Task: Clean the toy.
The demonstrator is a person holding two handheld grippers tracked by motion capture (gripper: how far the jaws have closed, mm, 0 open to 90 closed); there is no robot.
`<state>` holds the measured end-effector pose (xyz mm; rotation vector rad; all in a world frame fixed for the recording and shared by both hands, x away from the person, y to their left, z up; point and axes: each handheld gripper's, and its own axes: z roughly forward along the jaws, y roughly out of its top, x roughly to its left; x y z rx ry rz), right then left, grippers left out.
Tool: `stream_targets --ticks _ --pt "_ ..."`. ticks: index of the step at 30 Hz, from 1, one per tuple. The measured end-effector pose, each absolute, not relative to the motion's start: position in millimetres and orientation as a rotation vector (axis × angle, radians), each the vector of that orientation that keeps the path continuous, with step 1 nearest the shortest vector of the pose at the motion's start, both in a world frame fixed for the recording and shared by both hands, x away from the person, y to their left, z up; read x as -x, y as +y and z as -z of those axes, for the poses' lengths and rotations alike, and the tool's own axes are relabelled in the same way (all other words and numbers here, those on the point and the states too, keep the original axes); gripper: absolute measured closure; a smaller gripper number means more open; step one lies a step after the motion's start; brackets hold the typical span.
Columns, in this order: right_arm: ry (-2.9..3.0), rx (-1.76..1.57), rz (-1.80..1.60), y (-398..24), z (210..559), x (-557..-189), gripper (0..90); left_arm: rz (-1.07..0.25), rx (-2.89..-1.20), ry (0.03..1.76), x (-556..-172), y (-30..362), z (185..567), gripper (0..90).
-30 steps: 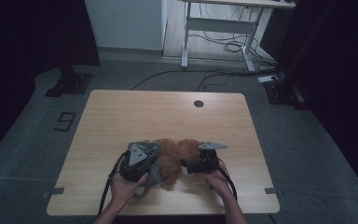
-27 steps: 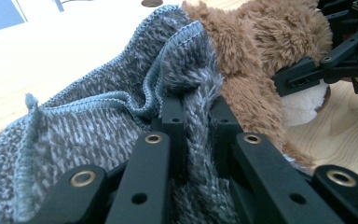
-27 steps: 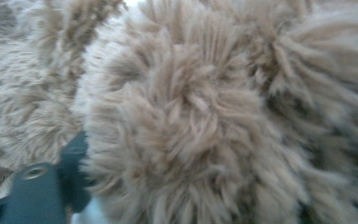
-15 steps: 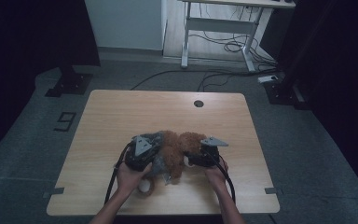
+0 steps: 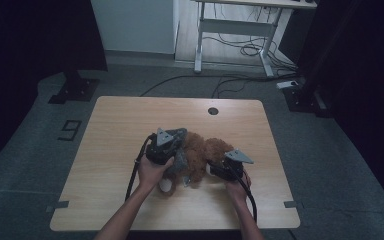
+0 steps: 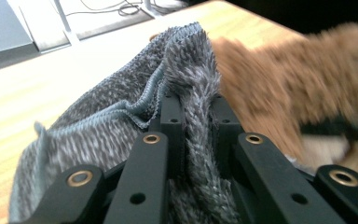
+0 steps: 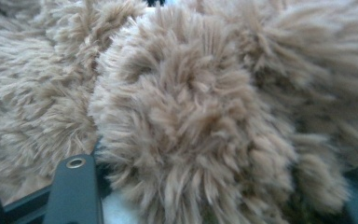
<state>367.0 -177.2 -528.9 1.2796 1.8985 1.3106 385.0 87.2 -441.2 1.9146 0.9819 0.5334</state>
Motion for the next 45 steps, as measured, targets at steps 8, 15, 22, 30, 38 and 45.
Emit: stream_targets --ticks 8,15,22,30,38,45 --pt "1.959 -1.239 -1.376 -189.9 533.2 -351.9 28.7 -0.355 -1.967 1.058 -397.5 77.8 455.1 79.0" --pt "2.009 -1.249 -1.402 -195.6 532.0 -347.1 15.9 -0.289 -1.923 1.039 -377.9 92.1 470.0 80.2" --pt "2.0 -1.256 -1.52 -222.9 513.1 -340.0 2.5 -0.315 -1.884 1.009 -355.6 96.0 479.8 80.5" --pt "1.928 -1.266 -1.603 -227.8 494.4 -351.6 5.9 -0.378 -1.883 0.958 -336.2 96.7 482.3 80.6" --pt "2.043 -1.255 -1.604 -222.8 507.1 -347.7 42.1 -0.314 -1.906 0.985 -339.3 99.7 460.4 79.5" --pt "2.032 -1.233 -1.613 -225.8 512.1 -342.3 44.7 -0.35 -1.876 0.934 -355.7 73.7 415.7 79.0"
